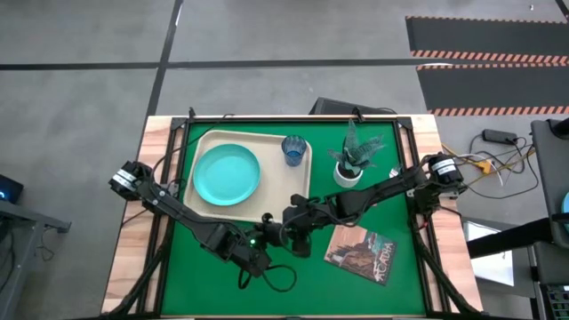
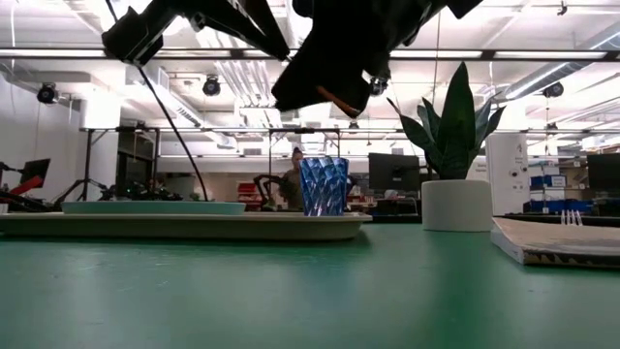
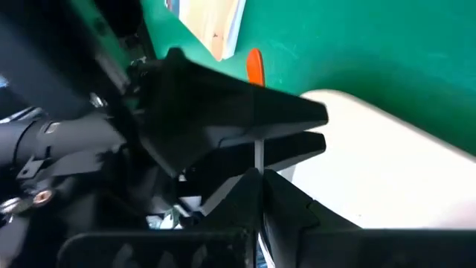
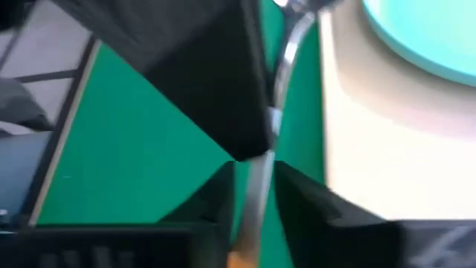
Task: Pick and place plate/cup/fork/spoon on tray
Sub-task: Put the orange spoon on the gray serving tray
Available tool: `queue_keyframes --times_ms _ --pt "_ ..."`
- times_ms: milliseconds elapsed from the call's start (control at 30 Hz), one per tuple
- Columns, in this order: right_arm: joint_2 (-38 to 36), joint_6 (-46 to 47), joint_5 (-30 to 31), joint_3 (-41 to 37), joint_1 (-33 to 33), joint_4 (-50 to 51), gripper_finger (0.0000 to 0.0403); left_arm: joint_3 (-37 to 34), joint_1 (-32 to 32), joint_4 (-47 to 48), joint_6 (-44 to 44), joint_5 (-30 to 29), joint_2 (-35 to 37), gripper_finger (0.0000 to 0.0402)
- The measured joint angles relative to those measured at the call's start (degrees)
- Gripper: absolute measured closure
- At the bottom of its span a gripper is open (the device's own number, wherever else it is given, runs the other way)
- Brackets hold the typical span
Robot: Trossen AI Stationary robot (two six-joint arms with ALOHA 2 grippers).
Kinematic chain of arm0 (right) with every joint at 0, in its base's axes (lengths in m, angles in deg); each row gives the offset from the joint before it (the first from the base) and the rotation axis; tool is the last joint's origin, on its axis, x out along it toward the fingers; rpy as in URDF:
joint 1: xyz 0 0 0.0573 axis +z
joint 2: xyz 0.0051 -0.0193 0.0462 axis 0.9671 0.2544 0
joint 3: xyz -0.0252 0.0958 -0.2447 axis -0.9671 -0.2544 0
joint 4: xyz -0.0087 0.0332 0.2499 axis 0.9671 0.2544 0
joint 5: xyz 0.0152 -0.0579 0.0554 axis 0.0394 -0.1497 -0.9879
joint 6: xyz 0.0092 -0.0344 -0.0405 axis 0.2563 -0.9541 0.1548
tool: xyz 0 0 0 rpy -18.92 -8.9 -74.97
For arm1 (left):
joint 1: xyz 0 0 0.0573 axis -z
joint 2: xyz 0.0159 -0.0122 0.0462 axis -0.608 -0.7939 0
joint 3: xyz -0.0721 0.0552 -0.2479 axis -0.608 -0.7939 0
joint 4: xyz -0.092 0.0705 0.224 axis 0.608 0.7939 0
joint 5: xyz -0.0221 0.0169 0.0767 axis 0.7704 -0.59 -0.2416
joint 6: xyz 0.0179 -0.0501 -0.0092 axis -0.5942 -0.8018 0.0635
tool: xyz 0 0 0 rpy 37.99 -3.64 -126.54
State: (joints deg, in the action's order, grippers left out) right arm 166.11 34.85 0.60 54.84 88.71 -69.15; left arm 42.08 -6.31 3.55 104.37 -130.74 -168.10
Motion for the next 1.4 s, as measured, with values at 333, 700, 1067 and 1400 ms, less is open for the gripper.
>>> queue_keyframes --times_ms 333,700,1067,1400 --pt "0.02 0.67 -0.97 -0.82 0.11 -4.15 0.0394 -0.38 0.02 -0.76 -0.04 -1.07 0.0 0.04" --pt "0.02 2.25 -3.47 -3.97 -0.13 -9.09 0.0395 -0.44 -0.01 -0.69 -0.2 -0.66 -0.02 0.0387" --pt "0.13 5.41 -3.29 -8.13 -0.91 -17.37 0.0396 -0.44 -0.04 -0.7 -0.2 -2.87 0.0 0.0298" --pt "0.04 6.09 2.98 -9.95 -1.58 -21.68 0.0395 -0.46 0.0 -0.62 -8.44 -17.27 1.16 0.0295"
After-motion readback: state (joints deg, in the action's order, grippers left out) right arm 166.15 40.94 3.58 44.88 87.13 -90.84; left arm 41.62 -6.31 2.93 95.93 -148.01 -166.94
